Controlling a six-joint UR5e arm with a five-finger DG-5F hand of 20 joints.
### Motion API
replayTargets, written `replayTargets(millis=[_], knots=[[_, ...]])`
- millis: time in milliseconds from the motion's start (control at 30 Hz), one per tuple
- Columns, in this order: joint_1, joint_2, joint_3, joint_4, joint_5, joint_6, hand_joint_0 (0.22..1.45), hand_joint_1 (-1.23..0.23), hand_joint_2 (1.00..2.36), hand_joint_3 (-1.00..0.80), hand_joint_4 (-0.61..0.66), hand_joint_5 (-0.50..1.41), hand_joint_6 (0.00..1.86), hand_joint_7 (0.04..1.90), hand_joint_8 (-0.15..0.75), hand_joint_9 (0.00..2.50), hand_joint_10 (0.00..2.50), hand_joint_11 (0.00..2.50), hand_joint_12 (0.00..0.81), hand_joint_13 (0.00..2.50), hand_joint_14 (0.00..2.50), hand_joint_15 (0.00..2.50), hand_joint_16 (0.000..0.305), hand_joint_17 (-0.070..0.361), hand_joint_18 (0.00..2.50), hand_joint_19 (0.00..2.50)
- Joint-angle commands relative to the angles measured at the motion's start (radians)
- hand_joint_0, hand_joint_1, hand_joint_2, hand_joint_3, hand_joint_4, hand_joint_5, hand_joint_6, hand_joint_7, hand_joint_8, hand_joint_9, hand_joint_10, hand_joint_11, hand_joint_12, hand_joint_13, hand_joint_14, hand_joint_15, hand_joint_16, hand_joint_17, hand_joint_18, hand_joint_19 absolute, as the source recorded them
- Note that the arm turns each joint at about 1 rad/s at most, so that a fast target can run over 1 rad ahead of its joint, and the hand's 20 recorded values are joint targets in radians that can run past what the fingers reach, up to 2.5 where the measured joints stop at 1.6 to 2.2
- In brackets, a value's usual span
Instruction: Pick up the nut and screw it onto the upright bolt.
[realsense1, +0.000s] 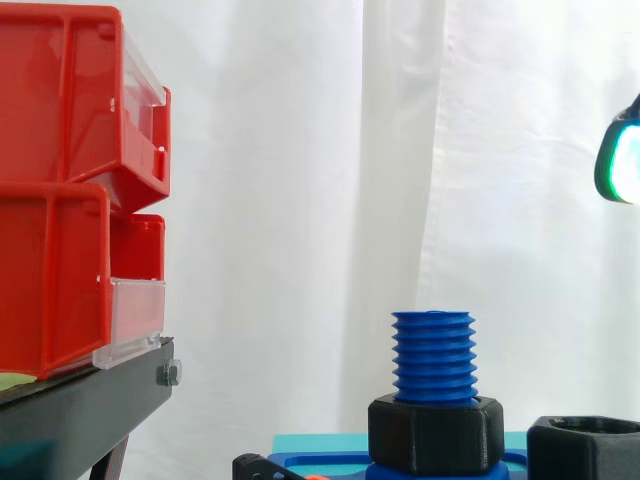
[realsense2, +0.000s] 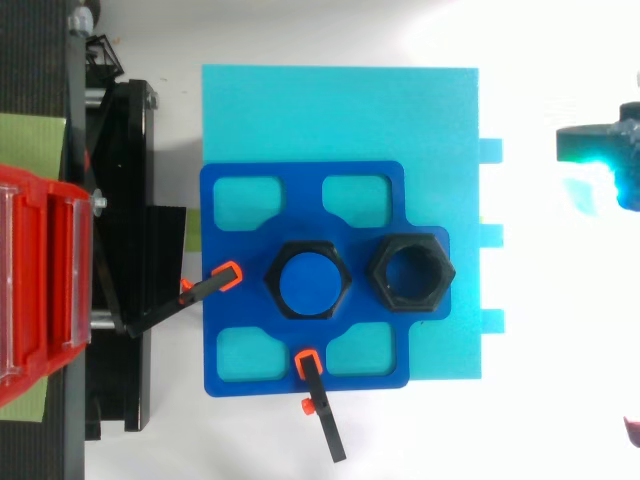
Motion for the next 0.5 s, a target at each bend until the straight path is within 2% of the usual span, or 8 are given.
replayTargets(millis=[0, 67, 133, 200, 267, 467], knots=[[0.021, -0.028, 0.0, 0.001, 0.038, 0.008, 0.37, -0.54, 1.0, -0.5, 0.26, -0.24, 0.5, 0.75, 0.33, 0.3, 0.0, 0.0, 0.484, 0.42, 0.0, 0.0, 0.067, 0.152, 0.23, 0.0], [0.032, -0.06, 0.0, 0.015, 0.055, 0.016, 0.36, -0.56, 1.0, -0.5, 0.26, -0.25, 0.5, 0.74, 0.332, 0.29, 0.0, 0.0, 0.488, 0.41, 0.0, 0.0, 0.069, 0.154, 0.22, 0.0], [0.035, -0.065, -0.002, 0.024, 0.066, 0.019, 0.35, -0.59, 1.0, -0.5, 0.25, -0.25, 0.5, 0.72, 0.331, 0.27, 0.0, 0.0, 0.489, 0.39, 0.0, 0.0, 0.07, 0.157, 0.21, 0.0], [0.04, -0.091, 0.0, 0.052, 0.076, 0.025, 0.34, -0.62, 1.0, -0.5, 0.25, -0.26, 0.5, 0.71, 0.331, 0.25, 0.0, 0.0, 0.492, 0.37, 0.0, 0.0, 0.071, 0.159, 0.2, 0.0], [0.041, -0.091, 0.0, 0.062, 0.078, 0.026, 0.33, -0.63, 1.0, -0.5, 0.25, -0.26, 0.5, 0.7, 0.329, 0.24, 0.0, 0.0, 0.494, 0.35, 0.0, 0.0, 0.071, 0.16, 0.19, 0.0], [0.046, -0.124, -0.002, 0.141, 0.093, 0.031, 0.33, -0.65, 1.0, -0.5, 0.25, -0.27, 0.5, 0.7, 0.329, 0.22, 0.0, 0.0, 0.494, 0.34, 0.0, 0.0, 0.071, 0.161, 0.17, 0.0]])
